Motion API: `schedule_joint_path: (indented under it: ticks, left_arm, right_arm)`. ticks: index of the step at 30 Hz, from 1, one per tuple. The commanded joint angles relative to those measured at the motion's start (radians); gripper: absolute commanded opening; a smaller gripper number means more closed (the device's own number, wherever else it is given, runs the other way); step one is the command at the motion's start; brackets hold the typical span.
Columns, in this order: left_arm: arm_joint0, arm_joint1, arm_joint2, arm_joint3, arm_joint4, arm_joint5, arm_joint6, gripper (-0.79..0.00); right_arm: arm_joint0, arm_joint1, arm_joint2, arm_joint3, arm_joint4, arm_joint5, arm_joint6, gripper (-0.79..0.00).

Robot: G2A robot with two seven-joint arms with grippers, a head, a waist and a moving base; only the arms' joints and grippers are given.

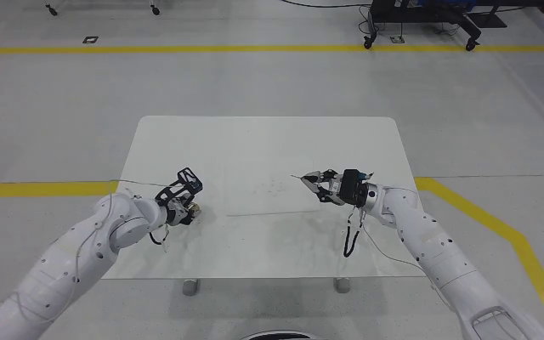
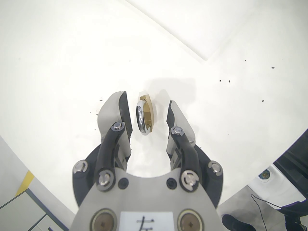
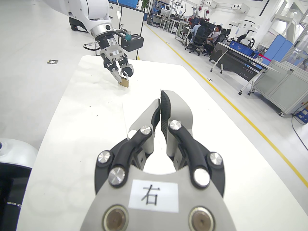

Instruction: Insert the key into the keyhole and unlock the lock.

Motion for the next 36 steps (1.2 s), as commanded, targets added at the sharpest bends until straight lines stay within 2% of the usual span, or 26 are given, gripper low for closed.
schedule_joint_path:
  ticks: [1,2,3,4,12,20,25,26,30,36]
  left_arm:
    - [-0.008,-0.008,0.007,0.01,0.0,0.002,-0.008,-0.591]
    - [-0.011,-0.011,0.009,0.014,0.0,0.003,-0.014,-0.643]
    - [-0.013,-0.014,0.01,0.016,-0.001,0.005,-0.02,-0.763]
    - [-0.014,-0.016,0.01,0.019,-0.002,0.007,-0.025,-0.785]
    - [-0.004,-0.021,-0.012,0.01,-0.007,0.004,-0.045,-0.785]
    - [0.015,-0.02,-0.065,-0.006,-0.045,-0.021,0.022,-0.785]
    - [0.015,-0.026,-0.065,0.002,-0.057,-0.044,-0.025,-0.785]
    - [0.011,-0.029,-0.061,0.006,-0.055,-0.044,-0.038,-0.751]
    - [-0.003,-0.039,-0.05,0.018,-0.048,-0.043,-0.067,-0.517]
    - [-0.008,-0.048,-0.05,0.027,-0.049,-0.055,-0.093,-0.526]
  right_arm:
    - [0.0,0.0,0.0,0.0,0.0,0.0,0.0,-0.785]
    - [0.0,0.0,0.0,0.0,0.0,0.0,0.0,-0.785]
    - [0.0,0.0,0.0,0.0,0.0,0.0,0.0,-0.785]
    - [0.0,0.0,0.0,0.0,0.0,0.0,0.0,-0.785]
    - [0.0,0.0,0.0,0.0,0.0,0.0,0.0,-0.785]
    - [0.0,0.0,0.0,0.0,0.0,0.0,0.0,-0.785]
    - [0.0,0.0,0.0,0.0,0.0,0.0,0.0,-0.785]
    - [0.0,0.0,0.0,0.0,0.0,0.0,0.0,-0.785]
    - [0.0,0.0,0.0,0.0,0.0,0.0,0.0,-0.785]
    - [0.0,0.0,0.0,0.0,0.0,0.0,0.0,-0.785]
